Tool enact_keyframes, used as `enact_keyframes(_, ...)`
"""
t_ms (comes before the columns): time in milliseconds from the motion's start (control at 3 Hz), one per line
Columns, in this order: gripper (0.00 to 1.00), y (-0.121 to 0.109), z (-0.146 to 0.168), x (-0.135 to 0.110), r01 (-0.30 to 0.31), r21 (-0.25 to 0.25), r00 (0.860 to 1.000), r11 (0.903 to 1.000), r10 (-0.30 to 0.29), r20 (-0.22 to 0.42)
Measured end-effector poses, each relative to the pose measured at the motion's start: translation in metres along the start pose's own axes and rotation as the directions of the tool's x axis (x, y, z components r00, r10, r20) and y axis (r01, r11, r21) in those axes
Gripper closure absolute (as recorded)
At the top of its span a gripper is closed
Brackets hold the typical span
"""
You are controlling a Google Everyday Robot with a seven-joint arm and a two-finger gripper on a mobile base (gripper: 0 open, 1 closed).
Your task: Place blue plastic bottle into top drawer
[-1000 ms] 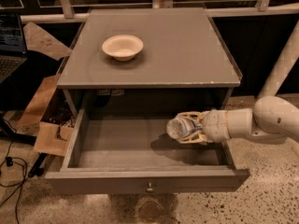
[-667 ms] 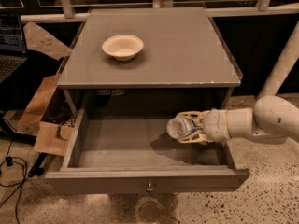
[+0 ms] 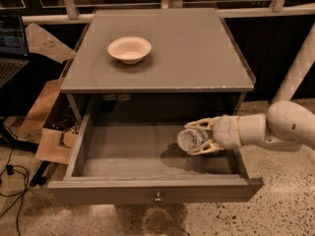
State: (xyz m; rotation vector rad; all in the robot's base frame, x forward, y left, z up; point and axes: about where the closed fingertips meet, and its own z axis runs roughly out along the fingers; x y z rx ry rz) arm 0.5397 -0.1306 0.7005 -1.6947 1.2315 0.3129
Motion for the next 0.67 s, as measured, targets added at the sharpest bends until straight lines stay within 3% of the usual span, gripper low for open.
enact_keyframes(333, 0.00, 0.0000, 0.0001, -0.0001, 0.000, 0.000, 1.000, 1.0000, 0.000, 0.000)
enact_keyframes(667, 0.00, 0.0000, 0.0001, -0.0001, 0.000, 0.000, 1.000, 1.0000, 0.000, 0.000)
